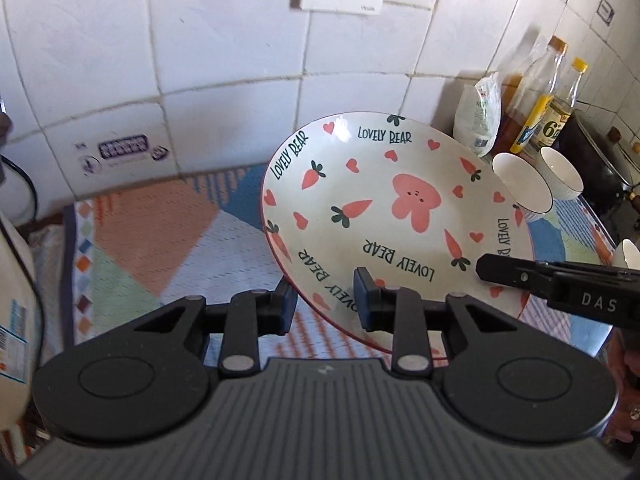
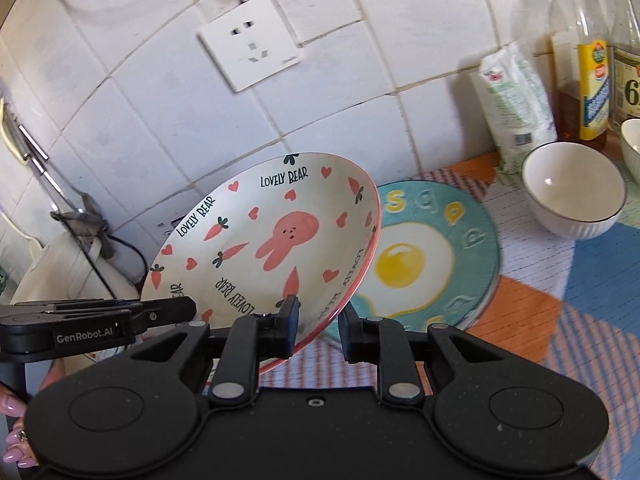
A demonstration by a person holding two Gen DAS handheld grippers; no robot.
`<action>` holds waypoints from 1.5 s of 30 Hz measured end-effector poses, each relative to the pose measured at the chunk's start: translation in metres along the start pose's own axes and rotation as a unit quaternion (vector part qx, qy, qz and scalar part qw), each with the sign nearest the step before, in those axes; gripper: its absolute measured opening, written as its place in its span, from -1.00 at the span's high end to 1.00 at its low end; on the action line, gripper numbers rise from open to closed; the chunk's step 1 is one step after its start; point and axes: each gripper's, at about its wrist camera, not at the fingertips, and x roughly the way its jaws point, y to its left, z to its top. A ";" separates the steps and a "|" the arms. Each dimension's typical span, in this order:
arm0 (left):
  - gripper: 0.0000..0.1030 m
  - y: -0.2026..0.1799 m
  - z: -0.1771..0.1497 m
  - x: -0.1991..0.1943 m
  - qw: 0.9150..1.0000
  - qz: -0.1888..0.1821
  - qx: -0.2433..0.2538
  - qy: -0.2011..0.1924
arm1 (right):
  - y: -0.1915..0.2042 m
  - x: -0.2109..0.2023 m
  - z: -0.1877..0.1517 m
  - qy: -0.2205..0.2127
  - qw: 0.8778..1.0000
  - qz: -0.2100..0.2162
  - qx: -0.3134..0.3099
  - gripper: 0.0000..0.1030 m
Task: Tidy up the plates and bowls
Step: 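Carry the bunny plate with the left tool onto the blue egg plate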
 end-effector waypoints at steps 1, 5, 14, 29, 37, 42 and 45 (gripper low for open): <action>0.45 -0.005 0.000 0.004 1.000 0.000 0.000 0.005 | -0.006 0.000 0.002 0.007 1.000 0.000 -0.004 0.50; 0.45 -0.020 0.000 0.019 1.000 0.008 -0.003 0.024 | -0.030 0.005 0.003 0.021 1.000 0.006 0.002 0.48; 0.45 -0.039 0.002 0.059 0.997 0.023 -0.036 0.059 | -0.072 0.028 0.011 0.064 0.998 0.024 -0.014 0.46; 0.44 -0.031 0.018 0.084 0.984 0.025 -0.110 0.140 | -0.067 0.042 0.031 0.142 0.988 -0.036 -0.058 0.43; 0.39 -0.032 0.017 0.097 0.979 0.025 -0.099 0.175 | -0.047 0.052 0.029 0.167 0.976 -0.105 -0.087 0.22; 0.37 -0.037 0.012 0.099 0.980 0.032 -0.096 0.172 | -0.038 0.049 0.019 0.148 0.975 -0.125 -0.113 0.12; 0.35 -0.038 0.013 0.099 0.980 0.032 -0.091 0.174 | -0.041 0.052 0.017 0.138 0.976 -0.127 -0.107 0.07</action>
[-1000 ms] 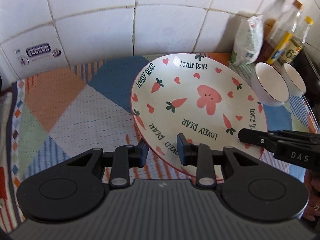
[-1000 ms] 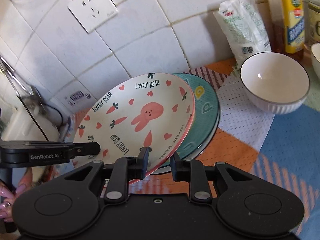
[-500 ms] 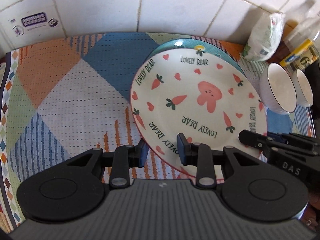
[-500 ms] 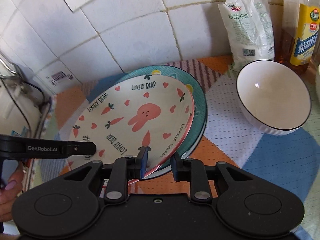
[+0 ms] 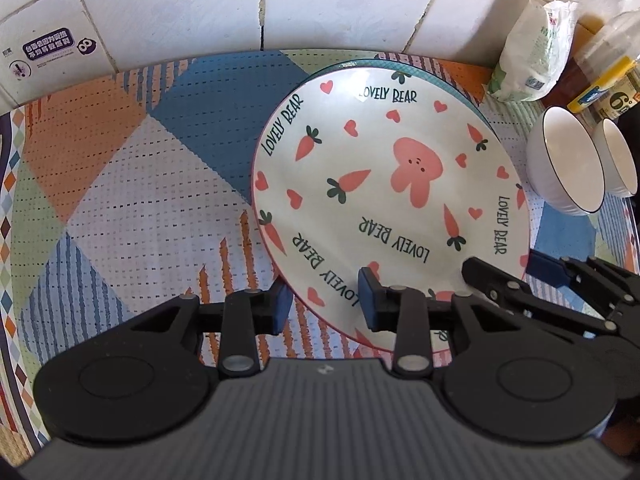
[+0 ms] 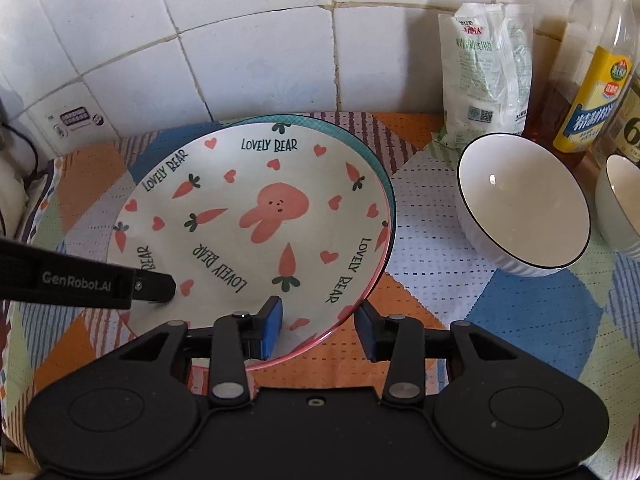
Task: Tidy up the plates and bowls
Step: 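Carry the bunny plate with the left tool onto the blue egg plate, then open the left tool and pull it back from the plate stack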
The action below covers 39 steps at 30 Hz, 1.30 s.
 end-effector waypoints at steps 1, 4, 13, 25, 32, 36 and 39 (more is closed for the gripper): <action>0.35 0.000 0.000 0.000 1.000 0.000 0.000 0.002 | 0.000 0.002 -0.002 -0.007 1.000 -0.003 0.000 0.03; 0.35 0.000 0.000 -0.008 1.000 -0.011 0.004 0.008 | 0.001 0.002 -0.006 -0.018 1.000 -0.009 0.003 0.03; 0.34 -0.008 -0.006 -0.050 0.999 -0.003 0.043 -0.018 | -0.007 -0.039 -0.025 -0.078 0.996 0.022 0.042 0.03; 0.02 -0.018 -0.036 -0.087 0.995 0.019 0.096 -0.017 | -0.003 -0.095 -0.041 -0.155 0.987 -0.034 0.021 -0.03; -0.23 -0.025 -0.061 -0.112 0.993 0.023 0.113 -0.008 | -0.003 -0.125 -0.068 -0.172 0.984 -0.038 0.031 -0.07; -0.48 -0.037 -0.077 -0.138 0.990 0.034 0.137 -0.029 | -0.001 -0.142 -0.089 -0.173 0.983 -0.047 0.040 -0.07; -0.55 -0.047 -0.088 -0.154 0.987 0.037 0.150 -0.041 | 0.000 -0.158 -0.104 -0.181 0.981 -0.053 0.040 -0.07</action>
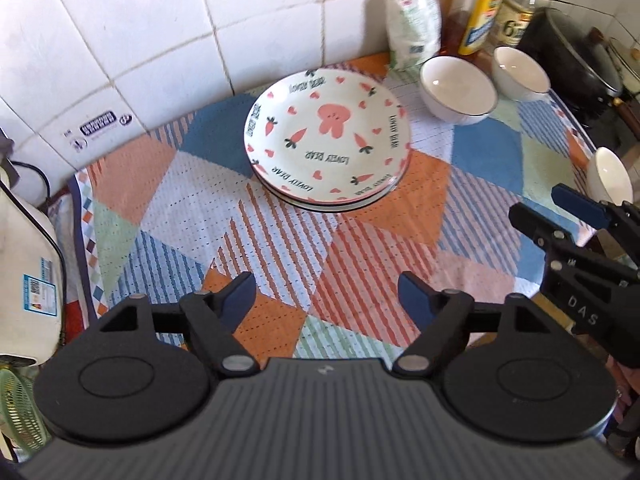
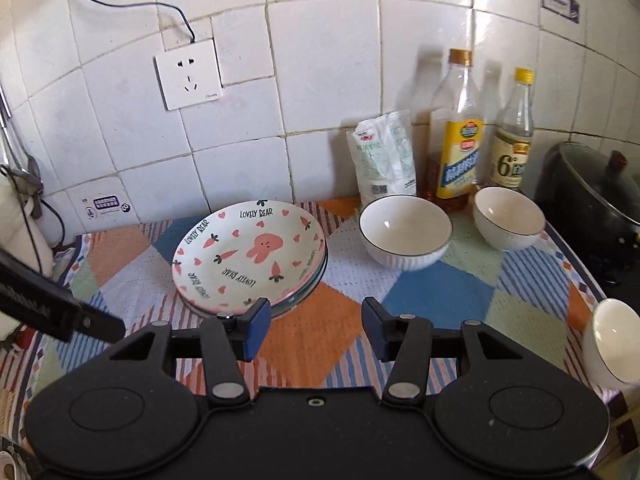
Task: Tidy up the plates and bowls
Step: 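Open the left tool and pull it back from the plate stack, then move the left tool to the white bowl beside the stove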
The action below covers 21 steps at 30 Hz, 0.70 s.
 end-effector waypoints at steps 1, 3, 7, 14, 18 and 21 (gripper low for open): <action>-0.57 -0.004 -0.002 -0.005 1.000 0.001 0.003 0.000 | 0.000 -0.007 -0.003 -0.003 1.000 -0.004 0.000 -0.08; -0.60 -0.012 -0.005 -0.013 1.000 0.005 0.011 0.000 | -0.005 -0.021 -0.008 -0.005 1.000 -0.011 0.007 -0.13; -0.60 -0.029 -0.014 -0.025 0.999 -0.012 0.022 -0.025 | -0.018 -0.045 -0.017 -0.009 1.000 -0.013 0.023 -0.16; -0.60 -0.070 -0.013 -0.031 0.998 -0.005 0.058 -0.033 | -0.052 -0.073 -0.037 -0.031 0.998 -0.030 0.039 -0.17; -0.61 -0.097 -0.004 -0.023 0.997 -0.001 0.068 -0.027 | -0.082 -0.080 -0.045 -0.034 0.998 -0.043 0.042 -0.32; -0.61 -0.124 0.005 -0.014 0.997 0.007 0.075 -0.020 | -0.109 -0.083 -0.050 -0.036 0.997 -0.046 0.044 -0.34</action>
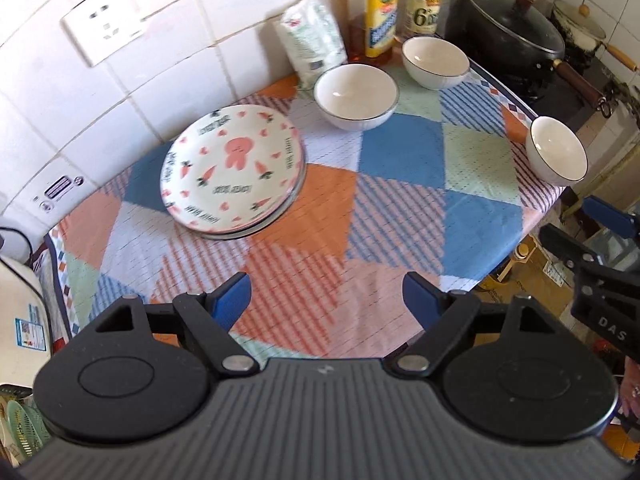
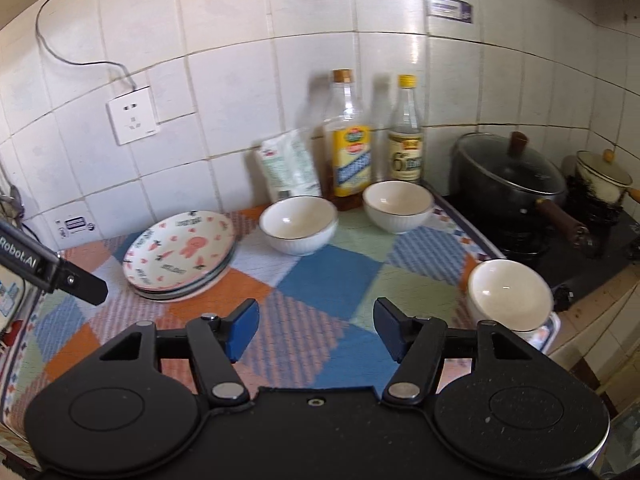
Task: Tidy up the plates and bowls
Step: 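Move the left tool to the white bowl beside the stove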
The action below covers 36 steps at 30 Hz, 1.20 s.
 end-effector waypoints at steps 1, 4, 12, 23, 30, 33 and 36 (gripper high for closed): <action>-0.61 -0.009 0.004 0.003 1.000 0.001 0.000 0.002 | -0.009 0.000 -0.001 0.000 1.000 -0.002 0.001 -0.36; -0.61 -0.038 0.017 0.013 1.000 0.003 0.006 0.012 | -0.037 -0.001 -0.002 -0.007 1.000 0.004 -0.001 -0.47; -0.66 -0.112 0.053 0.045 1.000 -0.017 0.021 0.017 | -0.115 0.011 -0.006 -0.025 1.000 0.011 -0.005 -1.00; -0.81 -0.204 0.085 0.100 0.998 -0.039 0.054 0.001 | -0.195 0.076 -0.033 0.035 0.999 0.001 -0.003 -1.00; -0.81 -0.220 0.101 0.139 0.994 -0.109 0.007 -0.013 | -0.211 0.109 -0.047 0.069 0.997 0.016 -0.028 -1.00; -0.81 -0.230 0.107 0.154 0.994 -0.102 0.027 -0.013 | -0.213 0.125 -0.048 0.072 0.997 0.019 -0.023 -1.00; -0.81 -0.243 0.109 0.170 0.995 -0.087 0.040 -0.016 | -0.213 0.138 -0.049 0.076 0.997 0.019 -0.022 -1.00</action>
